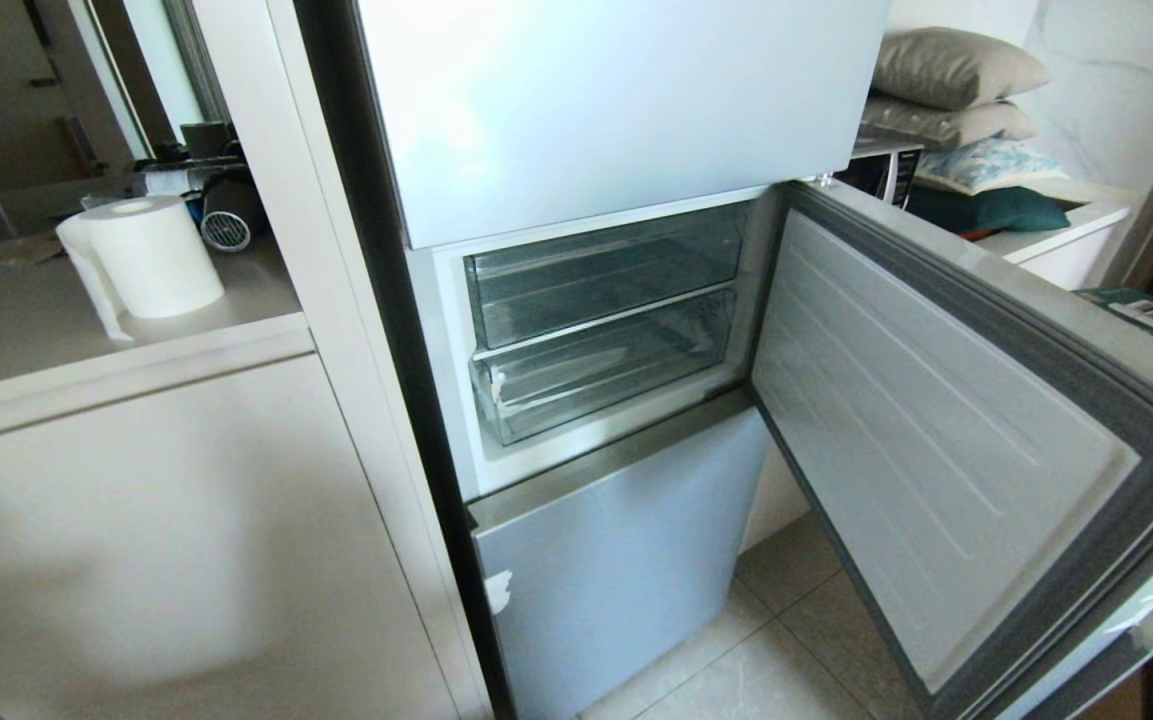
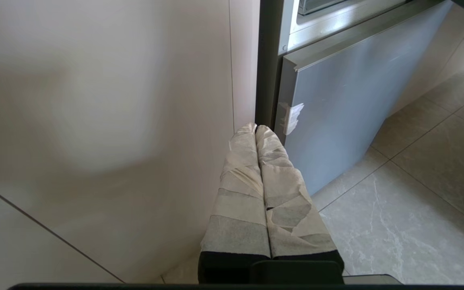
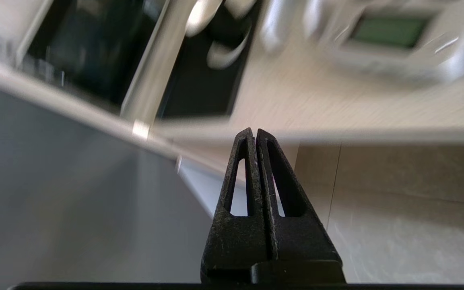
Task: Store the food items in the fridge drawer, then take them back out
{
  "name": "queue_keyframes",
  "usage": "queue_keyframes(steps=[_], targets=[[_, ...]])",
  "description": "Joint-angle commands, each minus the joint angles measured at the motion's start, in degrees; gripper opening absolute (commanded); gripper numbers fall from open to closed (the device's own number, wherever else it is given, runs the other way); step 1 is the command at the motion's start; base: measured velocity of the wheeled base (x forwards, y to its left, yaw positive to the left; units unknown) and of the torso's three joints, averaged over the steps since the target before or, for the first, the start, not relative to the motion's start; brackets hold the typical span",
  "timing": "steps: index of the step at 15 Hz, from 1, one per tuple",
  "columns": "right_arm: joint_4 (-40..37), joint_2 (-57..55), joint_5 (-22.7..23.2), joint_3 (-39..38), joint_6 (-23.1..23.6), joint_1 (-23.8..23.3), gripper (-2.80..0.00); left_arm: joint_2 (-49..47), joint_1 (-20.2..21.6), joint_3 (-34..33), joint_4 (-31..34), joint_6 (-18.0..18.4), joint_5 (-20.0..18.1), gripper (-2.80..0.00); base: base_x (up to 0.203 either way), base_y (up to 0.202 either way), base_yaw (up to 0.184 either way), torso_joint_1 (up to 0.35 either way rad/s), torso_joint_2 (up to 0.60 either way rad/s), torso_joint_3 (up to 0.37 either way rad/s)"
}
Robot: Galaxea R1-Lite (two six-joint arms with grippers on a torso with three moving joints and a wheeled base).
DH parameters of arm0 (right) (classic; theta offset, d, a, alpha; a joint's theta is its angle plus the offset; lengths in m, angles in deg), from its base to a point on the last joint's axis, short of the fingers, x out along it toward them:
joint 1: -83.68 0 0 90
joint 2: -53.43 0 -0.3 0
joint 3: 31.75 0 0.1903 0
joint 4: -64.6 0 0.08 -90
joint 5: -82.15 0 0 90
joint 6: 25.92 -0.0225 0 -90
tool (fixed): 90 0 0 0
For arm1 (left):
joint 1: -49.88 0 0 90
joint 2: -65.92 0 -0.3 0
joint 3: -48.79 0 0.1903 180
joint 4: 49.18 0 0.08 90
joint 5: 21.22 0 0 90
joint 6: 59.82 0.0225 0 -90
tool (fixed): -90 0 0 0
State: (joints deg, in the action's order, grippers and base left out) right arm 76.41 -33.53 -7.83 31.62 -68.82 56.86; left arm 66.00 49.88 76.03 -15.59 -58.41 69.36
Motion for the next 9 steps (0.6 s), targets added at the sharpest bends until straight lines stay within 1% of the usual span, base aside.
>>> queue_keyframes(steps=[1,4,8,9], targets=[[0.30,0.06,-2.46,-0.95,0.64,7.43,-2.80,-0.07,0.02,-0.01,0.06,0.00,0.04,-2.80,0.000,0.000,0.000,0.000,0.00,0.000],[0.85,0.03,-8.25,-1.06,1.60,17.02,-2.80,-0.07,0.00,-0.01,0.06,0.00,0.04,-2.80,0.000,0.000,0.000,0.000,0.00,0.000],[0.79,-0.24,-11.93,-0.01,3.38,31.47,-2.80,-0.07,0.00,-0.01,0.06,0.00,0.04,-2.80,0.000,0.000,0.000,0.000,0.00,0.000],[0.74,-1.13,-13.59,0.98,4.06,35.48,-2.80,-0.07,0.00,-0.01,0.06,0.00,0.04,-2.80,0.000,0.000,0.000,0.000,0.00,0.000]])
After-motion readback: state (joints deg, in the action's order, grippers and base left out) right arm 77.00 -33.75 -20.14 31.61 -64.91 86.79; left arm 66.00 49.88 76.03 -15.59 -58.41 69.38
